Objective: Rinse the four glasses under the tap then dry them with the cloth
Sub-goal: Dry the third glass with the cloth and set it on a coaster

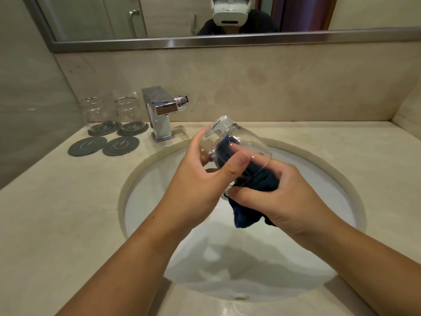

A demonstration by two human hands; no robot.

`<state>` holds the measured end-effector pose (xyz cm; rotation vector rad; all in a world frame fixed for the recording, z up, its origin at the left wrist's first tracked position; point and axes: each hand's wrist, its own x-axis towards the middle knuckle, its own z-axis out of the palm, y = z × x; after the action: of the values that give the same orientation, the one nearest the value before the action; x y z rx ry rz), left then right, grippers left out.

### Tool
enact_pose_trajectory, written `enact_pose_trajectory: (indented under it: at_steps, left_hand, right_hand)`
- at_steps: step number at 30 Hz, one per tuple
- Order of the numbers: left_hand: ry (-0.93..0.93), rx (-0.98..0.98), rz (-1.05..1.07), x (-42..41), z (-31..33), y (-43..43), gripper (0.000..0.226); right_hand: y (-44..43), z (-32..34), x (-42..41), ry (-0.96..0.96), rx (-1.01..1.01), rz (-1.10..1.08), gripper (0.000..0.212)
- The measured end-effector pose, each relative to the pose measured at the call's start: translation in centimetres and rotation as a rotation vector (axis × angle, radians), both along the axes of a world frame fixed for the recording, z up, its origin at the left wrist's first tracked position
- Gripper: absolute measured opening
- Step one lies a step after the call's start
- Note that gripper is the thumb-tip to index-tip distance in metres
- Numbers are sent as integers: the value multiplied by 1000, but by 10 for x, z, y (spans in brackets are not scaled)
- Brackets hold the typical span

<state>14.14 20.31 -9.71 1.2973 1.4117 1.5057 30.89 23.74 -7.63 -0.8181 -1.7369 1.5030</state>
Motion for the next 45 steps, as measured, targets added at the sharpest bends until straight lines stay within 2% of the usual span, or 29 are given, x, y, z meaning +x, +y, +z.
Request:
enact_pose_trajectory:
  at_steps: [3,7,10,14,20,24,27,31,33,35,36,40,43,45]
  left_hand:
    - [50,-18,14,-2,-1,1,107]
    - [27,-19,-76,-7,0,-1,129]
    - [-28,-23,-164,-11,-1,-1,135]
    - [-46,-20,-202,-10,-1,-1,128]
    - [51,19,-53,-6,1,-1,80]
    - [-10,-4,-113,-7,-1,0,75]
    - [-69,-43,-102,-6,-4,2,80]
    - [-9,-39,-52,-2,0,0,68]
    - [-31,-50,-88,-5,0,0,76]
    - [-59,-58,-150,-9,1,-1,99]
    - [-68,-51,-188,-10,0,-1,103]
    - [-110,-15,-301,-12,-1,-1,94]
    - [-68,-47,-266,-13,-3,1,96]
    - [-47,-85,-233,-12,-3,1,103]
  right_hand:
    - [3,1,1,-21,-47,87,60]
    - [12,0,6,186,-299,222,62]
    - [17,-2,11,246,-316,362,59]
    - [24,-6,14,234,-330,361,55]
    - [26,-9,12,232,-337,259,54]
    - [23,-6,8,208,-323,162,52]
    - [19,-6,7,126,-263,115,54]
    - [14,-5,3,125,-270,141,49]
    - [14,-3,4,164,-324,192,53]
    - [16,-3,7,222,-383,245,52]
    - [17,-3,9,245,-404,274,52]
    - [21,-9,15,276,-402,358,69]
    - [19,-7,11,268,-380,265,55]
    - [15,-6,8,202,-285,211,55]
